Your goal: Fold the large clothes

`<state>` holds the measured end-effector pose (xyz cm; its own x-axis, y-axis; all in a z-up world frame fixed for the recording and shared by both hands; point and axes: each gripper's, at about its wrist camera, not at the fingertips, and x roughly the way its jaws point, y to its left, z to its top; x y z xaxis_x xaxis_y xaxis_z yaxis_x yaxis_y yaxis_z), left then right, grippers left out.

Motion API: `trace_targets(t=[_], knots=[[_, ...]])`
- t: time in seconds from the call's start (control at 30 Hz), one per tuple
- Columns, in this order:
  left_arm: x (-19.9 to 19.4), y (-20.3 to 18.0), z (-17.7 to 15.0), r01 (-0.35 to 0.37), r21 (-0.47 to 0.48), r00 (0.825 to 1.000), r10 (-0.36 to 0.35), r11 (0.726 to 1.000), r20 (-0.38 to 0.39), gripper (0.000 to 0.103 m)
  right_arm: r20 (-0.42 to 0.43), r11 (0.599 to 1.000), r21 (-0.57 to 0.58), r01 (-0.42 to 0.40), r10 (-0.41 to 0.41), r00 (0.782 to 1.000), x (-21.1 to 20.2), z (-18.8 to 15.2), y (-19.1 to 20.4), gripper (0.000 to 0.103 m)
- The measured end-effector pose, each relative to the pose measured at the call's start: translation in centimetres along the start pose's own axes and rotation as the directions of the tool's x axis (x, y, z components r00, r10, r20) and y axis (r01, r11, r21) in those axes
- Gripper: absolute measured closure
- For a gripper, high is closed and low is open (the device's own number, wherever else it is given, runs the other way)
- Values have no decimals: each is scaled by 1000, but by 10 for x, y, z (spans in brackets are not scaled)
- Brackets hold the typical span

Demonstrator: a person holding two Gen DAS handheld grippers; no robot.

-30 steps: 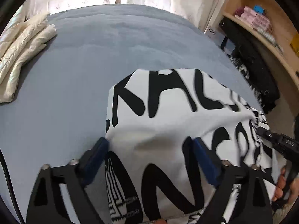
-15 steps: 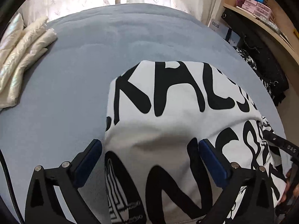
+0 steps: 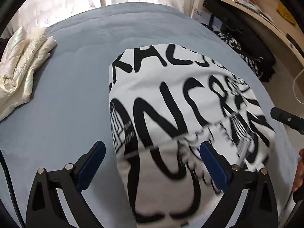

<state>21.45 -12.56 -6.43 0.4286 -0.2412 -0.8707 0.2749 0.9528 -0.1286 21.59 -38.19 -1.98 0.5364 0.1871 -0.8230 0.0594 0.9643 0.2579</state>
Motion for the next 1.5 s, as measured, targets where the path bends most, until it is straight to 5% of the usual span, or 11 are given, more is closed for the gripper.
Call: trace_targets(t=[0.4, 0.47, 0.53, 0.67, 0.93, 1.27, 1.5], knots=[[-57, 23, -37, 147, -61, 988, -149, 987, -42, 4, -74, 999, -49, -24, 20, 997, -30, -37, 34, 37], [-58, 30, -37, 187, -83, 979, -192, 979, -64, 4, -85, 998, -56, -22, 17, 996, -33, -39, 37, 30], [-53, 42, -39, 268, -161, 952, -287, 950, -108, 2, -95, 998, -57, -27, 21, 995, -36, -39, 37, 21], [-32, 63, -41, 369, -342, 891, -433, 864, -133, 2, -101, 999, -42, -32, 28, 994, -43, -31, 32, 21], [12, 87, -43, 369, -488, 877, -471, 791, -100, 2, -144, 998, 56, -30, 38, 989, -22, -2, -9, 20], [65, 62, -39, 393, -470, 850, -507, 791, -143, 2, -238, 953, 265, -148, 214, 947, 56, 7, -79, 20], [85, 43, -29, 388, -435, 862, -487, 812, -141, 1, -244, 911, 293, -290, 364, 899, 101, 1, -86, 18]])
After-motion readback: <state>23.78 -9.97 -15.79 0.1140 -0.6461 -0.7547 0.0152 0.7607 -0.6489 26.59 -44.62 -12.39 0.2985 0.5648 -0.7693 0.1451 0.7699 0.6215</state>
